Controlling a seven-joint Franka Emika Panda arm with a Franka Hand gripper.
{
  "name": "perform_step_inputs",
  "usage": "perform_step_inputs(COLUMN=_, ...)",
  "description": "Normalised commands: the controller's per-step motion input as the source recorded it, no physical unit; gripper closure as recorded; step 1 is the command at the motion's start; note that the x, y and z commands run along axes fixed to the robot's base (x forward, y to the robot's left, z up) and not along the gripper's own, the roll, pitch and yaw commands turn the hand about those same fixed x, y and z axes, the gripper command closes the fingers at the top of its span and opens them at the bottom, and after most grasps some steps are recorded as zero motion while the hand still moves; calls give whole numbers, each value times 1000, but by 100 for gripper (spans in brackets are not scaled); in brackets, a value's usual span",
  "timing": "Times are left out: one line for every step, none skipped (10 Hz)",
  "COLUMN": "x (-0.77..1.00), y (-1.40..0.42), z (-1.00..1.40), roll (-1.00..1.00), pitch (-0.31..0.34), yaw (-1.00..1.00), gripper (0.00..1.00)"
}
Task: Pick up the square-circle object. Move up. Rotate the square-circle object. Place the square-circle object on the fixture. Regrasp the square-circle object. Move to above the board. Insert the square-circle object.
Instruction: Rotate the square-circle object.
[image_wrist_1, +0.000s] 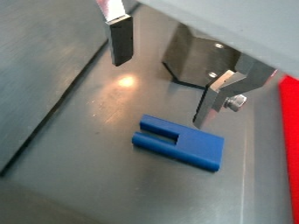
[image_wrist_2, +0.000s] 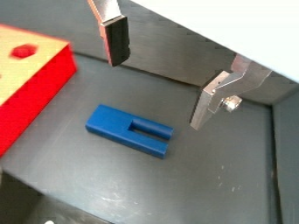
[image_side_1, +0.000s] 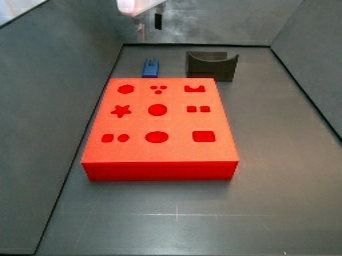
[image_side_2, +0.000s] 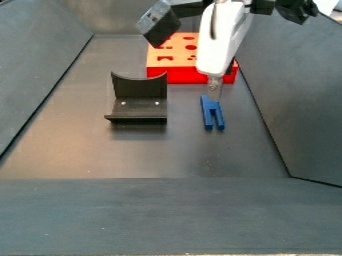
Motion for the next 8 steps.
perform_step_inputs(x=36, y=4, z=-41, roll=0, pitch=-2, yaw=1000, gripper=0)
perform_step_inputs(x=36, y=4, z=-41, roll=0, pitch=-3, yaw=1000, gripper=0)
perform_step_inputs(x=36, y=4, z=-40, roll=0, pitch=-3, yaw=1000, gripper=0)
perform_step_inputs(x=36, y=4, z=-40, roll=0, pitch=-3, yaw=1000, gripper=0)
perform_step_inputs(x=36, y=4, z=-40, roll=1, pitch=-3, yaw=1000, gripper=0)
perform_step_inputs(x=36, y=4, z=-40, roll=1, pitch=-3, yaw=1000, gripper=0)
perform_step_inputs(x=36, y=4, z=-40, roll=1, pitch=-3, yaw=1000, gripper=0)
perform_step_inputs(x=36, y=4, z=-40, roll=1, pitch=-3, yaw=1000, gripper=0)
